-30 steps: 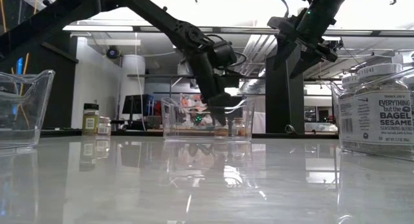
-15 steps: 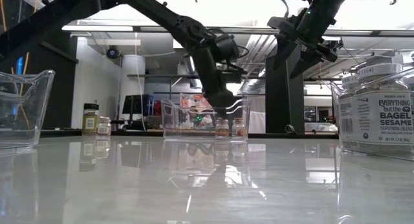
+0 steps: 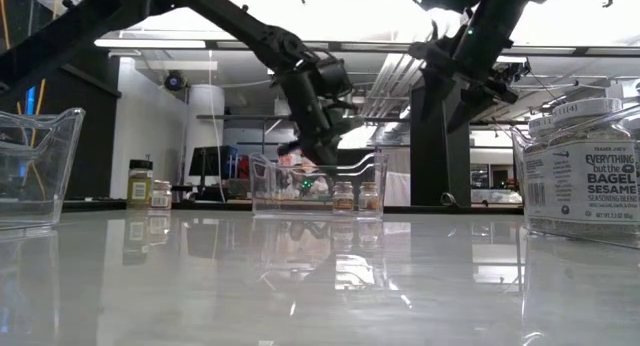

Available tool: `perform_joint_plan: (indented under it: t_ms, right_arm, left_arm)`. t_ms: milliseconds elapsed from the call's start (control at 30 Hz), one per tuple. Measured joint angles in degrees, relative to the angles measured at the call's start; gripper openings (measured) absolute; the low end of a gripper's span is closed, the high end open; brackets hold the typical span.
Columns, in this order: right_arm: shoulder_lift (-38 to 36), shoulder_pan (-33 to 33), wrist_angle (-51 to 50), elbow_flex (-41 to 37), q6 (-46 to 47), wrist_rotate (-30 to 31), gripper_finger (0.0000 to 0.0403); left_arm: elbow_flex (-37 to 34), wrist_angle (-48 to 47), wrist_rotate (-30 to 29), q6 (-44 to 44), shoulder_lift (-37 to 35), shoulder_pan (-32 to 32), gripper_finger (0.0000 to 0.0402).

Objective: Sort spices by type
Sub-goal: Put the brown seasoning bottle into the top transparent bin

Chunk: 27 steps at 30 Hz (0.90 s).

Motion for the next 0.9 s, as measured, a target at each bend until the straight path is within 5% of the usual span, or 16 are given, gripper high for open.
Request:
perform_joint_plan:
  t_ms: [133,433,733,900]
  right_arm:
    - [1.02,0.0,-0.02,0.0,-1.27,-0.1,0.0243]
    - [0.96,0.0,-0.04,0.0,-1.41,-0.13,0.0243]
    - [0.94,0.0,-0.02,0.0,-1.41,-0.15,0.0243]
    - [0.92,0.0,0.0,0.0,-1.41,-0.59,0.0243]
  left_arm:
    - [-1.86,3.05,2.85,-1.34,0.03,0.03,0.0]
    - [-4.37,8.84,-8.56,0.5,0.03,-1.33,0.0]
    - [-6.86,16.56,-9.32,0.59,0.05,-1.93,0.0]
    - [-5.13,11.38,-8.52,2.9,-0.84,-1.93,0.0]
